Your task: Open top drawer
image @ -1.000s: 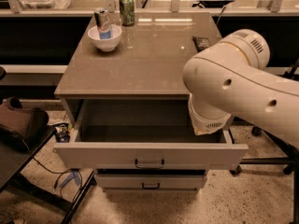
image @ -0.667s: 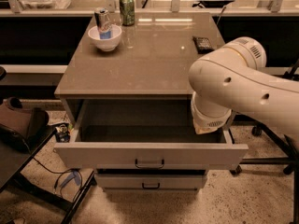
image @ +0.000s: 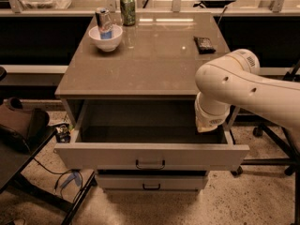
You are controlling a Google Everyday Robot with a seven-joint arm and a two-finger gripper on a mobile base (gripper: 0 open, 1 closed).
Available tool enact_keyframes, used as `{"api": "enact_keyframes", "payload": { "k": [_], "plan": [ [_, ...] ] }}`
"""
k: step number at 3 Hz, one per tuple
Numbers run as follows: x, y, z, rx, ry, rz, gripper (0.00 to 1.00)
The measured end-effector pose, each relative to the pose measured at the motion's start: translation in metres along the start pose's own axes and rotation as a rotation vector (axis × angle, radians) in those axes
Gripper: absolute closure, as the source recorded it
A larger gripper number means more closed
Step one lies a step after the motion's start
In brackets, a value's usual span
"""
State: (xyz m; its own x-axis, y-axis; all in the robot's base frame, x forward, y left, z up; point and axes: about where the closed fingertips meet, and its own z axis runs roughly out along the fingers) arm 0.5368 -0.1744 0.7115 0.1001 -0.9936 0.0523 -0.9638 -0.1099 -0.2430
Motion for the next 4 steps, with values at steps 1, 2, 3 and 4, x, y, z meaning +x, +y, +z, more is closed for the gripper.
{"api": "enact_keyframes", "payload": {
  "k": [1,2,3,4],
  "plan": [
    [0.009,-0.005,0.028,-0.03,-0.017,0.027,1.0],
    [0.021,0.005,0.055,-0.07,-0.043,0.069,1.0],
    [0.035,0.031,0.065,-0.117,-0.054,0.11,1.0],
    [0.04,0.062,0.063,-0.17,-0.064,0.132,1.0]
  ]
}}
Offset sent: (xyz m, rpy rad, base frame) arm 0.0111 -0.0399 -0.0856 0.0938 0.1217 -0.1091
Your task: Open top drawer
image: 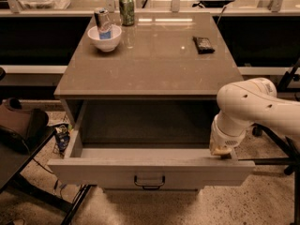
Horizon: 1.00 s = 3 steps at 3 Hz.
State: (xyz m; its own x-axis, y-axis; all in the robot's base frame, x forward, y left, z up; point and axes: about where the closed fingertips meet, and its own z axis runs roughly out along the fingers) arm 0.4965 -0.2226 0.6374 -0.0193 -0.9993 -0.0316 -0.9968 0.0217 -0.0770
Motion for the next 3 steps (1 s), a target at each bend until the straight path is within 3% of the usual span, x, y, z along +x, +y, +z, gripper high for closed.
{"api": "enact_keyframes", "payload": {
  "k": [1,2,3],
  "plan": [
    [0.005,0.064,-0.006,-0.109,-0.014,0.02,1.0],
    [0.005,0.064,-0.006,-0.112,-0.016,0.021,1.0],
    [-0.008,0.131,-0.001,-0.228,-0.087,0.034,1.0]
  ]
}}
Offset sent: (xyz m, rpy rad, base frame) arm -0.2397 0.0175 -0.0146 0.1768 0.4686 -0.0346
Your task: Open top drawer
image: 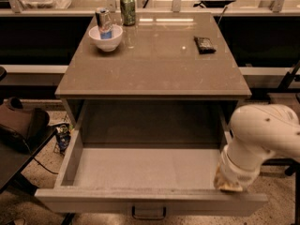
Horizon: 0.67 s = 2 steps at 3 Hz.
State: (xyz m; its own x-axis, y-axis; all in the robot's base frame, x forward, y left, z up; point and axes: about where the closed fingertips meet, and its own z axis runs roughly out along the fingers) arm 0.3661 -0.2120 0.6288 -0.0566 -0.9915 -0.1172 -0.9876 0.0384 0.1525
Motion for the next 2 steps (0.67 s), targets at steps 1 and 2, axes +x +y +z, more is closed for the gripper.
{"api": "enact_keyframes", "payload": {
  "k": [1,2],
  "plan": [
    [-0.0029,0.0201,0.0056,-0.037,-0.025,0.004,1.0],
    [-0.0029,0.0201,0.0056,-0.037,-0.025,0.004,1.0]
  ]
}}
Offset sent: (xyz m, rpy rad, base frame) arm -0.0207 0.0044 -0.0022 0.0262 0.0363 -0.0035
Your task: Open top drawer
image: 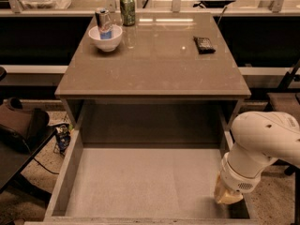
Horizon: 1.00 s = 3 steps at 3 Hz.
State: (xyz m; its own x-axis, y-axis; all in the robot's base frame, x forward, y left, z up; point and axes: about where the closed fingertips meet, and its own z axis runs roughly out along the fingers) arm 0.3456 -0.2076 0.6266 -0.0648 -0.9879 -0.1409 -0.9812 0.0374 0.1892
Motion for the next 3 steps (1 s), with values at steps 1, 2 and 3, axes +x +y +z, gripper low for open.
{"api": "enact_keyframes", "payload": {
  "k": [1,2,3],
  "plan": [
    [0.0002,0.0008,-0.0006,0.001,0.001,0.0,0.82],
    [0.0004,0.0017,-0.0013,0.003,0.003,0.0,0.51],
    [0.0006,0.0026,-0.0019,0.004,0.005,-0.001,0.2]
  ]
}}
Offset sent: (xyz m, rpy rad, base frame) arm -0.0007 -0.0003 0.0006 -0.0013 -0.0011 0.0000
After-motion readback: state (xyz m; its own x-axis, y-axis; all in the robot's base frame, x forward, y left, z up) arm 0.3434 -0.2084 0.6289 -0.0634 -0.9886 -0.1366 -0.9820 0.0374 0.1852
